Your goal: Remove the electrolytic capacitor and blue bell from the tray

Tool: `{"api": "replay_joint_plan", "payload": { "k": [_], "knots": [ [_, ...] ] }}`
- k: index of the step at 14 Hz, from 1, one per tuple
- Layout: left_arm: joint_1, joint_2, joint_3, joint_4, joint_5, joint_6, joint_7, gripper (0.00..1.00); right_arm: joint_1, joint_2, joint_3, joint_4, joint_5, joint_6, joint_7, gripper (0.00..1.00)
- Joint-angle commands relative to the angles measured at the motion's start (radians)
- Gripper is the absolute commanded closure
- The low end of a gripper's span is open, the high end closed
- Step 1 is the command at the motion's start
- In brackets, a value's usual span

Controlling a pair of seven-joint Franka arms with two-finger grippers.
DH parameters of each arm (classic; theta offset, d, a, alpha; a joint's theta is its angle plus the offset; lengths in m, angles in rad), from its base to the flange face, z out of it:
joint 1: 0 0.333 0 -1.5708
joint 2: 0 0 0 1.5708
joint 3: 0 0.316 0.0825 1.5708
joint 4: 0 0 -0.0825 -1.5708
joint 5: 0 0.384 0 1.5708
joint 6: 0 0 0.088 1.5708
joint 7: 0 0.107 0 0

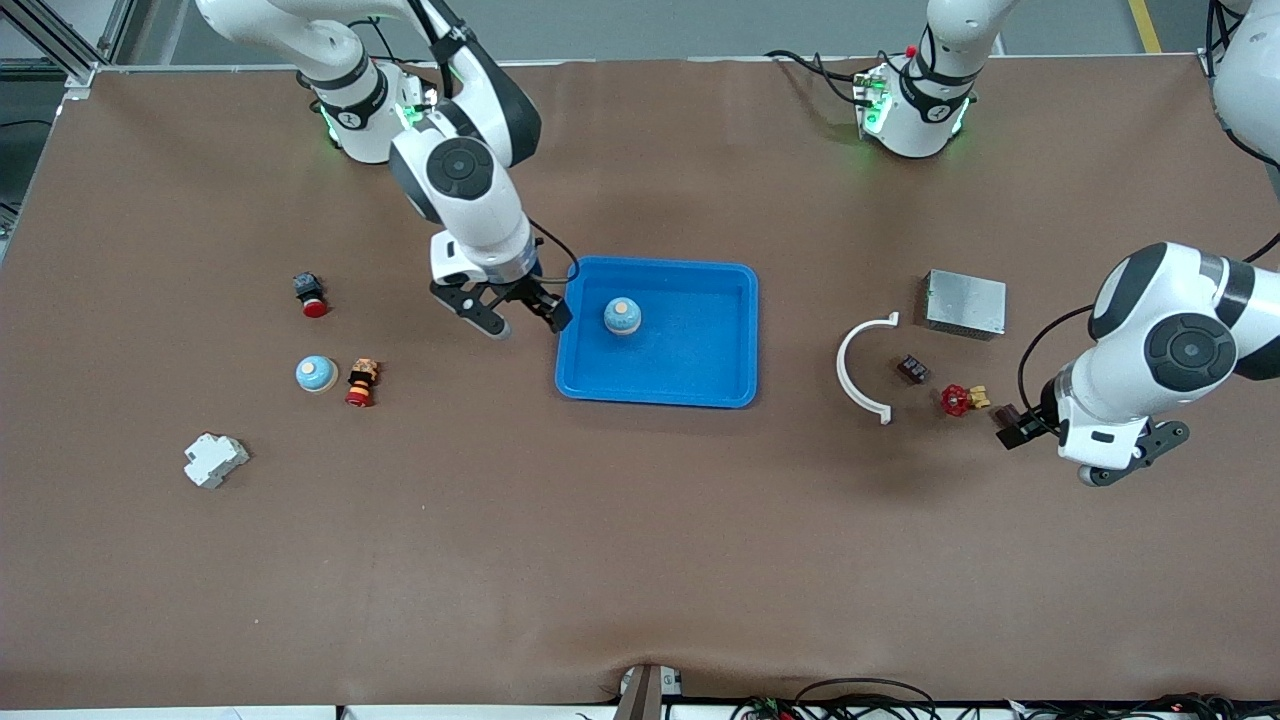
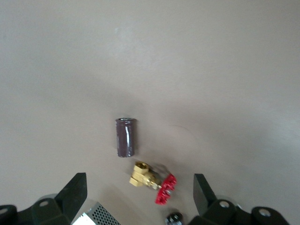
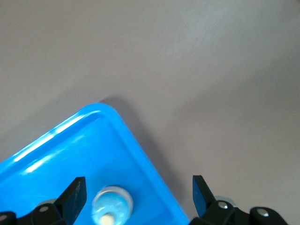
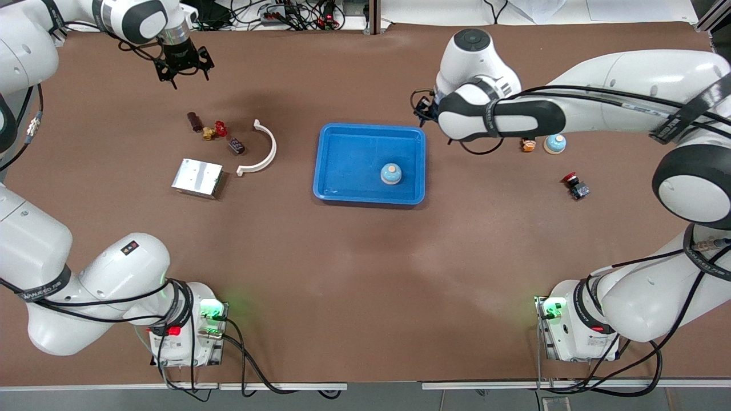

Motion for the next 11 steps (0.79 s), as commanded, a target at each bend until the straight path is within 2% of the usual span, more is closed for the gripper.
{"api": "replay_joint_plan", "payload": {
  "k": [1,7,11],
  "knots": [
    [0.004,-0.015,-0.068,0.041,-0.015,-0.078,0.015,0.00,0.048,0.096,-0.013,0.049,0.000,0.076,0.096,0.00],
    [0.005,-0.040,-0.209,0.136,-0.015,-0.279,0.125,0.00,0.126,0.251,-0.017,0.171,-0.012,0.070,0.199,0.00],
    [-0.011,-0.031,-0.219,0.184,-0.007,-0.291,0.179,0.00,0.163,0.296,-0.025,0.195,-0.015,0.068,0.225,0.00]
  ]
}}
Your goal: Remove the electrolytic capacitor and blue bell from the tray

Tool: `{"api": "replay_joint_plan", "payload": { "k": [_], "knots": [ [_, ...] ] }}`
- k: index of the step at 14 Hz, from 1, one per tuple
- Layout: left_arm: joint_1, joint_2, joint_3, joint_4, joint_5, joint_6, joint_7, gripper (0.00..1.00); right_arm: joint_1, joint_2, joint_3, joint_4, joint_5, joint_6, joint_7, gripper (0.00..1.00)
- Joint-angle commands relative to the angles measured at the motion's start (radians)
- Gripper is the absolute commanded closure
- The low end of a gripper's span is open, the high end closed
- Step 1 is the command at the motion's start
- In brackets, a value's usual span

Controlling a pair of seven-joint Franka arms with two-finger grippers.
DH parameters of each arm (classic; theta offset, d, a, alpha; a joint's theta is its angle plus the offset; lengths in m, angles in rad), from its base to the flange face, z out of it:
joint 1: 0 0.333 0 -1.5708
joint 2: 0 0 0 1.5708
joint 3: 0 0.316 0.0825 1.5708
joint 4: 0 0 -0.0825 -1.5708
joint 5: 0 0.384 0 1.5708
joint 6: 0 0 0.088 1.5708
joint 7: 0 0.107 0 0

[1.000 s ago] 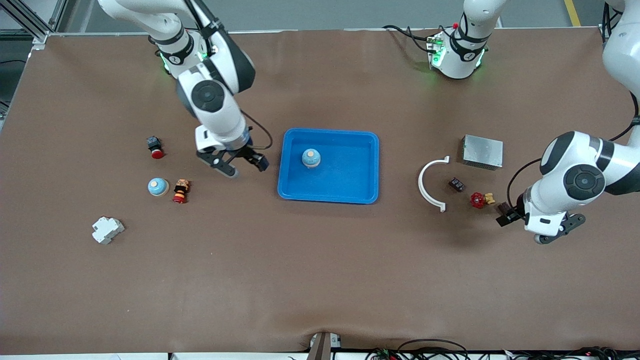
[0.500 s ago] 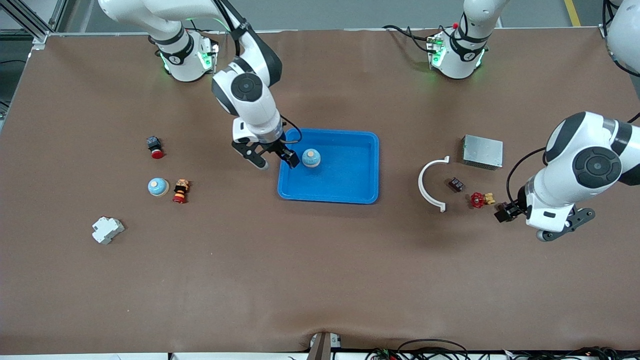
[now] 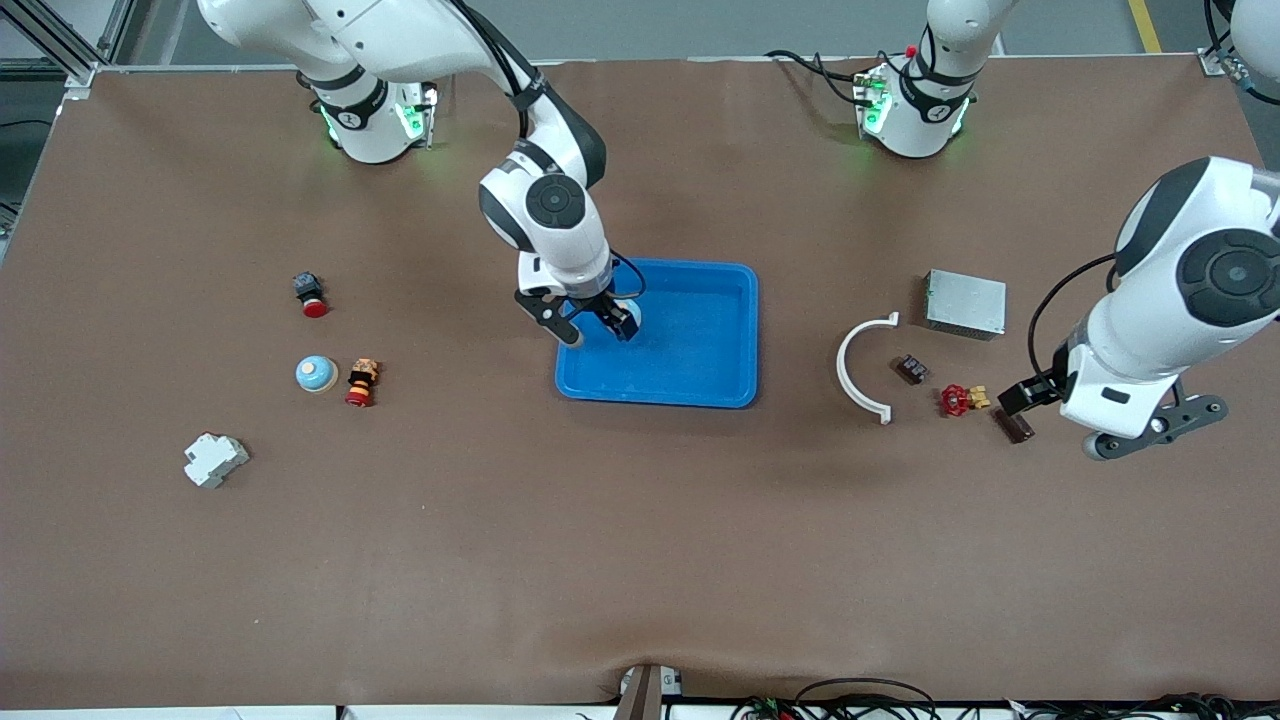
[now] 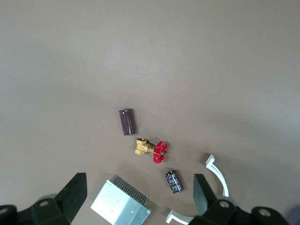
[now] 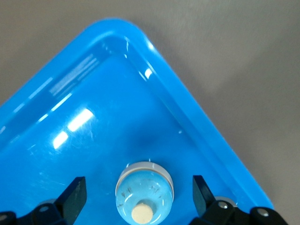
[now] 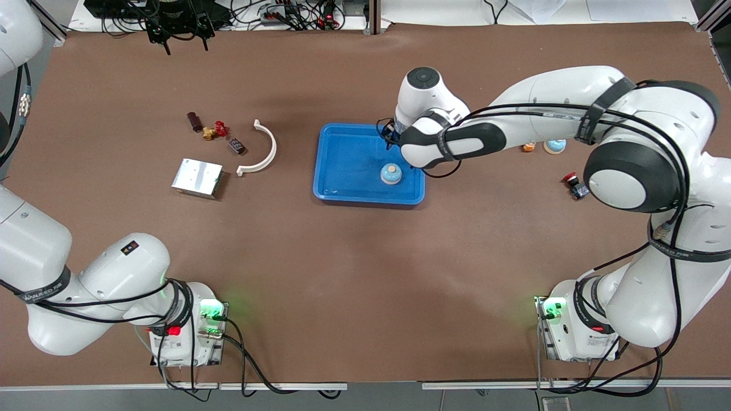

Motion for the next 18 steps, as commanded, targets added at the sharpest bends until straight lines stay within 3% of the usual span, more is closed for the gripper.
{"api": "replay_joint_plan", "payload": {
  "k": [1,7,11,14,15,16,18],
  "knots": [
    [-0.013,0.005,-0.005,0.032,-0.006,-0.022,0.049,0.00,0.034,0.040,-0.017,0.040,-0.014,-0.013,0.040,0.00],
    [-0.110,0.002,0.005,0.061,-0.016,-0.017,0.056,0.00,0.060,0.111,-0.017,0.094,-0.058,-0.015,0.124,0.00],
    [-0.382,-0.057,0.266,0.177,-0.093,-0.017,0.063,0.00,0.065,0.117,-0.018,0.097,-0.060,-0.015,0.124,0.00],
    [-0.570,-0.129,0.463,0.196,-0.122,-0.011,0.068,0.00,0.063,0.118,-0.018,0.097,-0.078,-0.015,0.123,0.00],
    [-0.610,-0.152,0.512,0.196,-0.151,-0.011,0.069,0.00,0.063,0.118,-0.018,0.097,-0.081,-0.015,0.123,0.13],
    [-0.646,-0.178,0.572,0.196,-0.208,-0.010,0.092,0.00,0.063,0.117,-0.017,0.097,-0.089,-0.015,0.123,0.36],
    [-0.735,-0.246,0.734,0.193,-0.330,-0.008,0.193,0.00,0.059,0.117,-0.017,0.099,-0.090,-0.017,0.124,1.00]
  ]
}}
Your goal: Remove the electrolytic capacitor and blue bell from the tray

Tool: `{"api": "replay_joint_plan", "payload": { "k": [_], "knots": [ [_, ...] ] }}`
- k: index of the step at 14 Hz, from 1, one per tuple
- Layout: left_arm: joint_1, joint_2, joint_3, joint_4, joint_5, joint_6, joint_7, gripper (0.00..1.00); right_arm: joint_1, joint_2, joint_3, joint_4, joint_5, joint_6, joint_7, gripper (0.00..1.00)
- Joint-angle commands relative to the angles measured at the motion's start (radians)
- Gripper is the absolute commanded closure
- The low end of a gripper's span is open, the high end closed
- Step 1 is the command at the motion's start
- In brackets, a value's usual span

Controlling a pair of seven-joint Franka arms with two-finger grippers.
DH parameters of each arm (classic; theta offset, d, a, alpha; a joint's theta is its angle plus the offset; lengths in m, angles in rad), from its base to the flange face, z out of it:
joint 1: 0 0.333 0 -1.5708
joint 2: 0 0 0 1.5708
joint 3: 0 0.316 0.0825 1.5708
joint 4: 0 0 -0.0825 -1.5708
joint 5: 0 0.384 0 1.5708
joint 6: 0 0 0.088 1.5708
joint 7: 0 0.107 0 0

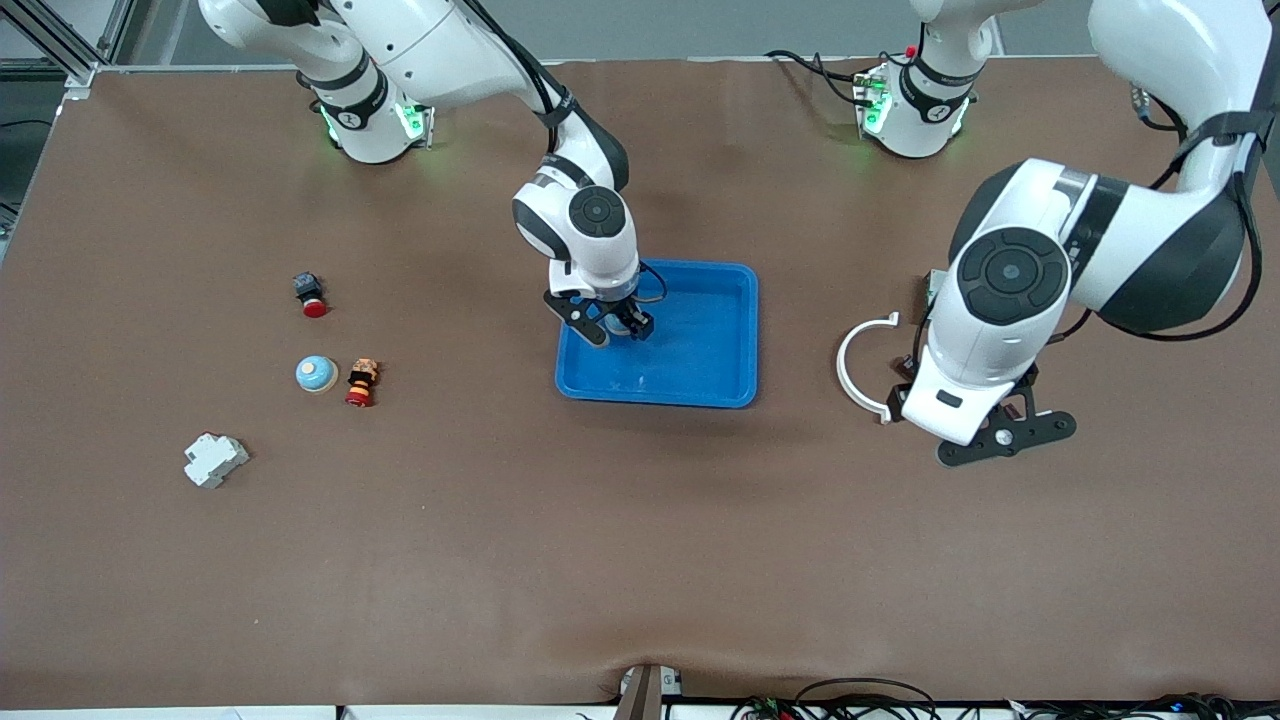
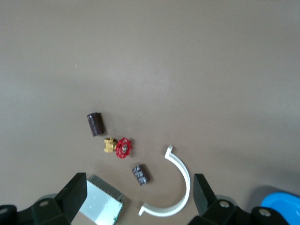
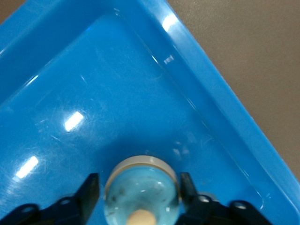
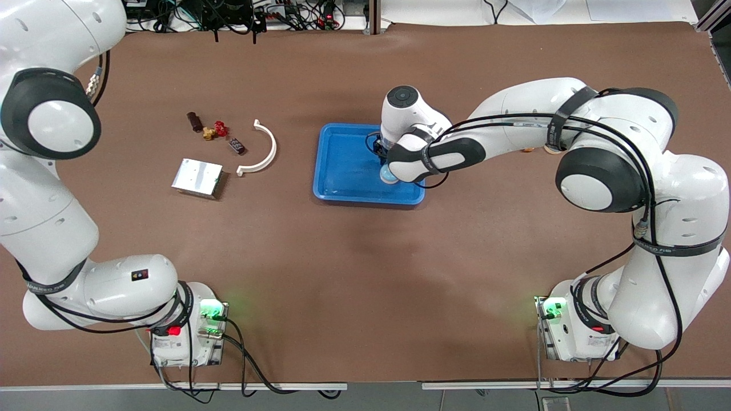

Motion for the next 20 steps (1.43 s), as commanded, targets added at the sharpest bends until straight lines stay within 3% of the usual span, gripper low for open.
{"api": "replay_joint_plan", "payload": {
  "k": [1,4,6,9,13,20],
  "knots": [
    [-0.116,-0.120,0.233,-0.010,-0.166,-0.006,0.147,0.00,0.006,0.012,-0.008,0.024,-0.026,-0.012,0.038,1.00],
    [-0.225,-0.214,0.435,-0.030,-0.311,-0.007,0.256,0.00,0.003,0.010,-0.008,0.036,-0.024,-0.017,0.045,1.00],
    [-0.231,-0.278,0.507,-0.063,-0.395,-0.013,0.367,0.00,-0.001,0.009,-0.006,0.061,-0.024,-0.041,0.038,1.00],
    [-0.227,-0.398,0.611,-0.146,-0.516,-0.023,0.453,0.00,-0.021,0.001,-0.005,0.142,-0.023,-0.182,0.019,1.00],
    [-0.219,-0.550,0.653,-0.281,-0.541,-0.016,0.533,0.00,-0.087,-0.065,0.001,0.164,-0.015,-0.313,-0.119,1.00],
    [-0.216,-0.599,0.647,-0.324,-0.538,-0.018,0.542,0.00,-0.297,-0.181,0.003,0.066,-0.010,-0.358,-0.472,1.00]
  ]
}}
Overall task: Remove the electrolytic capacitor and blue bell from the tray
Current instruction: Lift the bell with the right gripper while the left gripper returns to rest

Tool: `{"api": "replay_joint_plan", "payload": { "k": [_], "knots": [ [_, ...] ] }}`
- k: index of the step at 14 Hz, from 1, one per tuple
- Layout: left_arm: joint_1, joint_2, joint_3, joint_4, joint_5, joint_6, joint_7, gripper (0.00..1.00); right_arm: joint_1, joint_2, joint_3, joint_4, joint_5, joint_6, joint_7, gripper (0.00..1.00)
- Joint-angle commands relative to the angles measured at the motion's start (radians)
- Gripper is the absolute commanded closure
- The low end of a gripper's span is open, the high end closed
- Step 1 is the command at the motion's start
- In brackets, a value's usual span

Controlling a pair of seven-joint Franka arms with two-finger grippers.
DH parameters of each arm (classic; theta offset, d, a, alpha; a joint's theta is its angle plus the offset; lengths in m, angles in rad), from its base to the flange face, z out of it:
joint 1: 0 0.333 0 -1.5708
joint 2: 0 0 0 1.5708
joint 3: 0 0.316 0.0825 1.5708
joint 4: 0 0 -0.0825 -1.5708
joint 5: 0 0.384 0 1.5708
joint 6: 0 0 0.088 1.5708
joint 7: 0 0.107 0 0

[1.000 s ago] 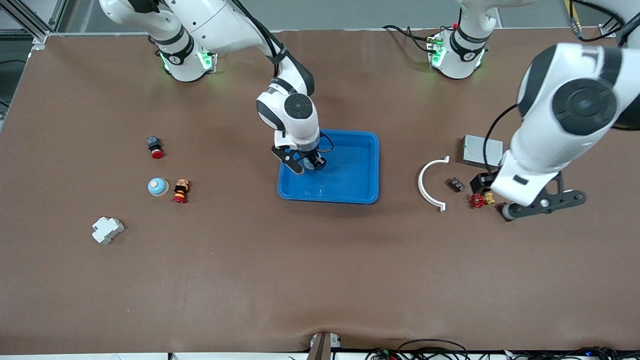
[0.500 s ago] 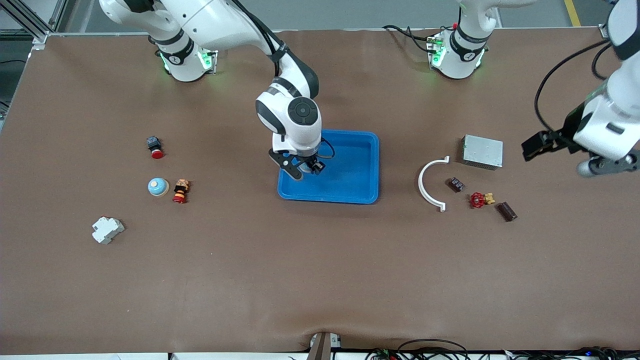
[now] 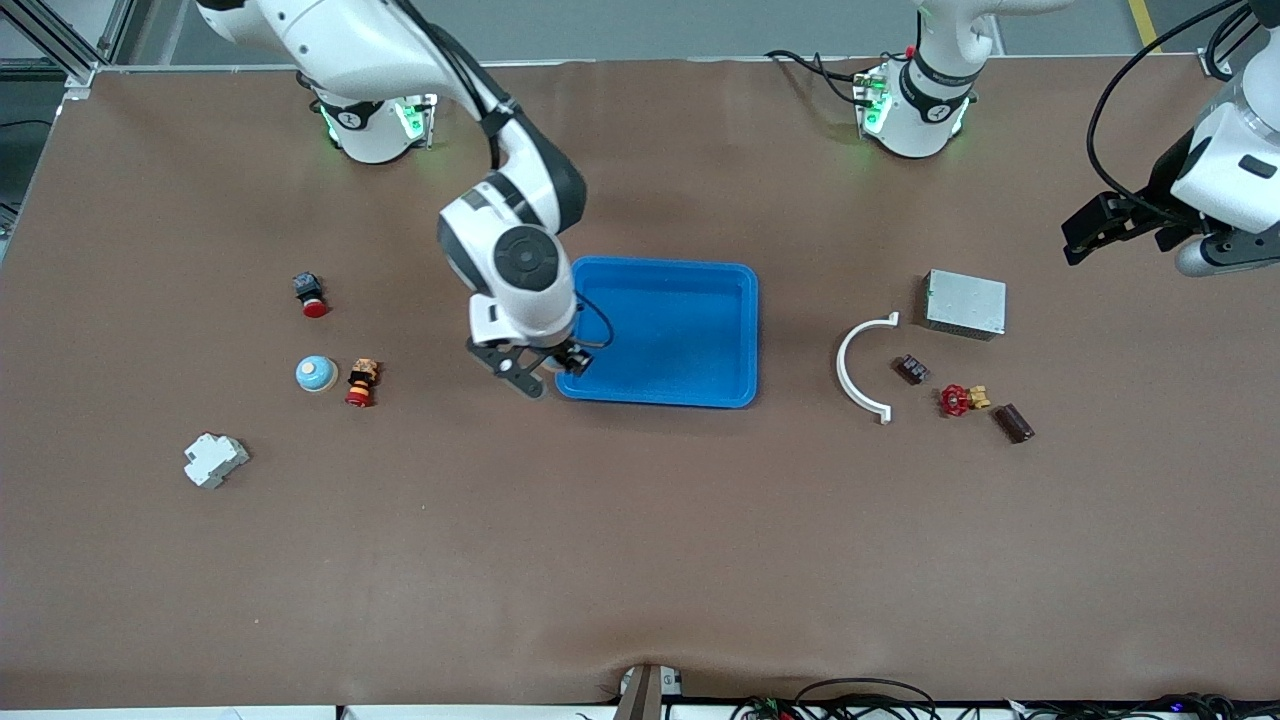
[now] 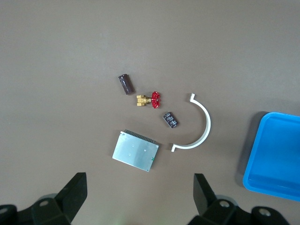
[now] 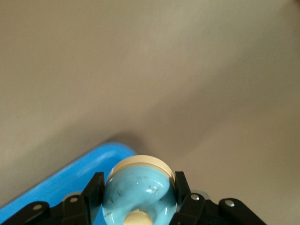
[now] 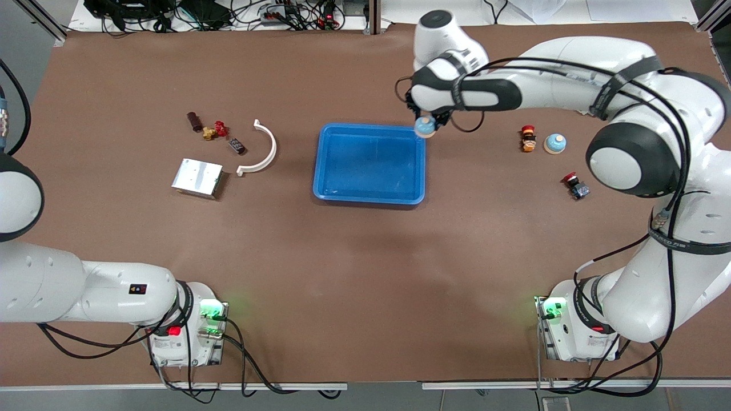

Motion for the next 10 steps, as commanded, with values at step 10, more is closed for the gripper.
{"api": "replay_joint_plan", "payload": {
  "k": [10],
  "knots": [
    [-0.002,-0.041,-0.005,-0.045,-0.031,0.017,0.022,0.00,-0.434,-0.113,0.018,-0.201,-0.009,0.101,-0.689,1.00]
  ]
}}
